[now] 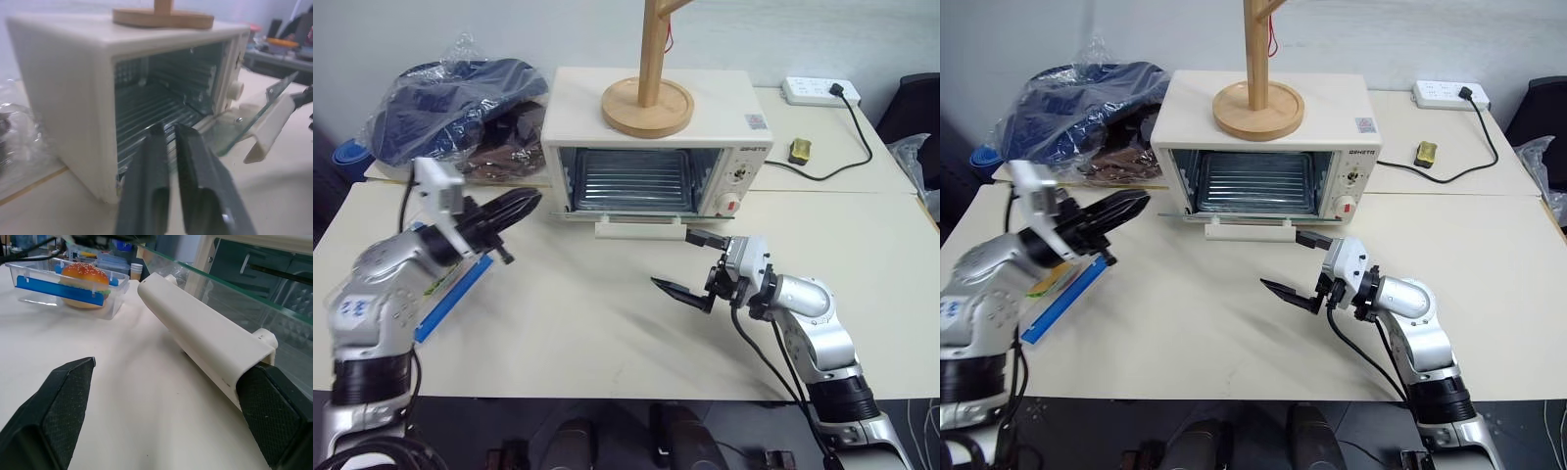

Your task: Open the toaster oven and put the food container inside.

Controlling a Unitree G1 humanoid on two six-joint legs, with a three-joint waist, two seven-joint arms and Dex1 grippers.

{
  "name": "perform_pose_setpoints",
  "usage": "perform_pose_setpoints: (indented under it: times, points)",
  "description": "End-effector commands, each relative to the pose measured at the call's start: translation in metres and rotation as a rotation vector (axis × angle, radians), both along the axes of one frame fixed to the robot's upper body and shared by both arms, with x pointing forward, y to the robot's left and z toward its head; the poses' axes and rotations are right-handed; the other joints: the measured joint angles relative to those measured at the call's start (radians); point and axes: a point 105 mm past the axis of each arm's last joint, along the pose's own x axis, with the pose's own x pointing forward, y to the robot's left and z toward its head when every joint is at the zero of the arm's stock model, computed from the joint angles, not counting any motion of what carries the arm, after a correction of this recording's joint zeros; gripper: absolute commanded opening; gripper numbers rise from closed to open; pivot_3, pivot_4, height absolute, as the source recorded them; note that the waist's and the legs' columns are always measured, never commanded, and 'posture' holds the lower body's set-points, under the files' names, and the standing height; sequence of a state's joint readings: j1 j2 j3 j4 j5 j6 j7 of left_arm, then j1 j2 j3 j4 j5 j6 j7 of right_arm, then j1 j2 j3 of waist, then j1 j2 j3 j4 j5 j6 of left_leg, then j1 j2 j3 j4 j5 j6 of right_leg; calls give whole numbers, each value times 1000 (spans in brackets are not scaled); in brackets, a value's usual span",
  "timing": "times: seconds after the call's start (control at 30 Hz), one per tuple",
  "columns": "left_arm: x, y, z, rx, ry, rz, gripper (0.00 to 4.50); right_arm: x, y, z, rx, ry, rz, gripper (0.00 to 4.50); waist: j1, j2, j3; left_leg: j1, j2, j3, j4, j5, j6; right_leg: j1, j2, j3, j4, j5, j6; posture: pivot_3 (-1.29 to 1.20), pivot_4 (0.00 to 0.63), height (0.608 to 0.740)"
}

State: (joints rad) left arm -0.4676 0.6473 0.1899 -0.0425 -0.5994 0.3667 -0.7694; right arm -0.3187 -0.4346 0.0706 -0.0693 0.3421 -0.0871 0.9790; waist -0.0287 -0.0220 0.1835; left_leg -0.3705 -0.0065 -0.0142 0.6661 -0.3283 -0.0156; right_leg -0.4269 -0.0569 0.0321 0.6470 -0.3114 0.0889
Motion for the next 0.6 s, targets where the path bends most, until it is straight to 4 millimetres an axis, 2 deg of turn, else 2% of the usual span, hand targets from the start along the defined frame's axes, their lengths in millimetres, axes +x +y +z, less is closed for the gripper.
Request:
perform_pose_setpoints:
  times: [0.03, 0.13, 0.2, 0.3, 0.4, 0.53, 0.6]
  points:
    - [5, -13, -1, 68, -46, -56, 34, -4, -5, 4, 1, -35, -14, 4500, -1, 0, 0, 0, 0, 0, 0, 0, 0, 0, 0, 0, 1, 0, 0, 0, 150, 740]
    - [2, -24, -10, 114, -29, -137, 34, -6, -13, -1, -7, -29, -43, 4500, 1, 0, 0, 0, 1, 0, 0, 0, 0, -1, 1, 1, 3, 0, 0, 0, 150, 740]
    - [-3, -27, -20, 171, -11, -177, 34, -9, -25, -7, -17, -21, -83, 4500, 2, 0, 0, -1, 0, 0, 0, 0, 0, 0, 0, 1, 3, 0, 0, 0, 150, 740]
    - [-8, -30, -43, 280, 17, -192, 34, -19, -57, -24, -42, 25, -175, 4500, 8, 0, 0, -1, 0, 0, 0, 0, 0, 0, 0, 1, 3, 0, 0, 0, 150, 740]
    - [-8, -35, -54, 290, 26, -163, 34, -30, -81, -35, -72, 55, -238, 4500, 11, 0, 0, -1, 0, 0, 0, 0, 1, 0, -1, 1, 2, 0, 0, 0, 150, 740]
    - [-7, -44, -74, 316, 33, -107, 34, -36, -108, -36, -85, 66, -329, 4500, 9, 0, 0, 1, 0, 1, 1, -2, 6, 1, 0, 2, 1, 1, 1, 0, 150, 740]
    - [-8, -45, -81, 322, 35, -86, 34, -37, -112, -32, -60, 62, -360, 4500, 3, 0, 0, 2, 0, 1, 1, -2, 6, 1, 0, 2, 2, 1, 1, 0, 150, 740]
